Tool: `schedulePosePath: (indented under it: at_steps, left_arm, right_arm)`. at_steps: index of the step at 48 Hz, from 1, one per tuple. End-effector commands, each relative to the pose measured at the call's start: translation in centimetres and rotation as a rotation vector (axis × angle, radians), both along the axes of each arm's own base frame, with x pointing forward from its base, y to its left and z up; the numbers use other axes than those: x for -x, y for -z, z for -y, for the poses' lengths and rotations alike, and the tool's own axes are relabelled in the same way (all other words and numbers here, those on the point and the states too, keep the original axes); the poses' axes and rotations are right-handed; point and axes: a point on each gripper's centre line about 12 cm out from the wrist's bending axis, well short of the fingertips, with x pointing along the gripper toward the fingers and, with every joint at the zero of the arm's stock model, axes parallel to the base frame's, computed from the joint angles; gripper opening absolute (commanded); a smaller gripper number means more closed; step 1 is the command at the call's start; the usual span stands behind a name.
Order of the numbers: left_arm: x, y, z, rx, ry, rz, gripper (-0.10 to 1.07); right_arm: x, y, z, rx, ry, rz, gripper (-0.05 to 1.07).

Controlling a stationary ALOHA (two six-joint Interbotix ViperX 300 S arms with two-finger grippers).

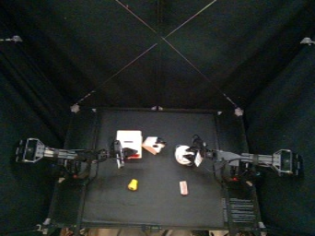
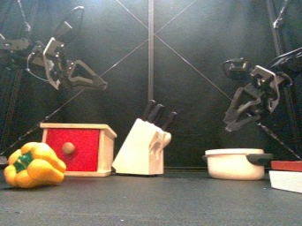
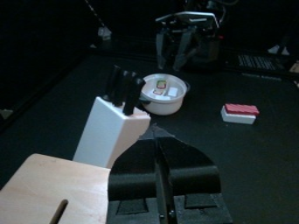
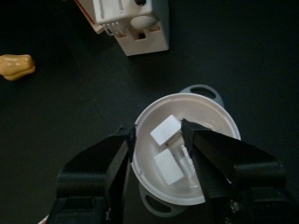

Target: Grab squash

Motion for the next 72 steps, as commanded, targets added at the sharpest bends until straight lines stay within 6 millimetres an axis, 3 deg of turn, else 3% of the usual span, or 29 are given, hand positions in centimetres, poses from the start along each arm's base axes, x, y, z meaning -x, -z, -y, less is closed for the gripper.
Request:
schedulePosePath:
  at_steps: [1, 46, 60, 72]
  left_arm:
    - [-0.6, -0.6, 0.2, -0.002, 0.018, -0.007, 0.31]
    - [-0.6, 2.1, 7.6, -0.114, 0.377, -0.202, 0.96]
    - [-0.1, 3.7, 9.5, -0.081, 0.439, -0.293, 1.00]
    - [-1.0, 5.4, 10.9, -0.030, 0.447, -0.364, 1.00]
  right_arm:
    - [-0.6, -0.9, 0.1, 0.010, -0.005, 0.032, 0.82]
    - [-0.7, -0.8, 0.1, -0.003, 0.001, 0.031, 0.82]
    - [-0.8, -0.8, -0.1, -0.011, -0.003, 0.034, 0.82]
    - [-0.8, -0.8, -0.2, -0.014, -0.007, 0.034, 0.82]
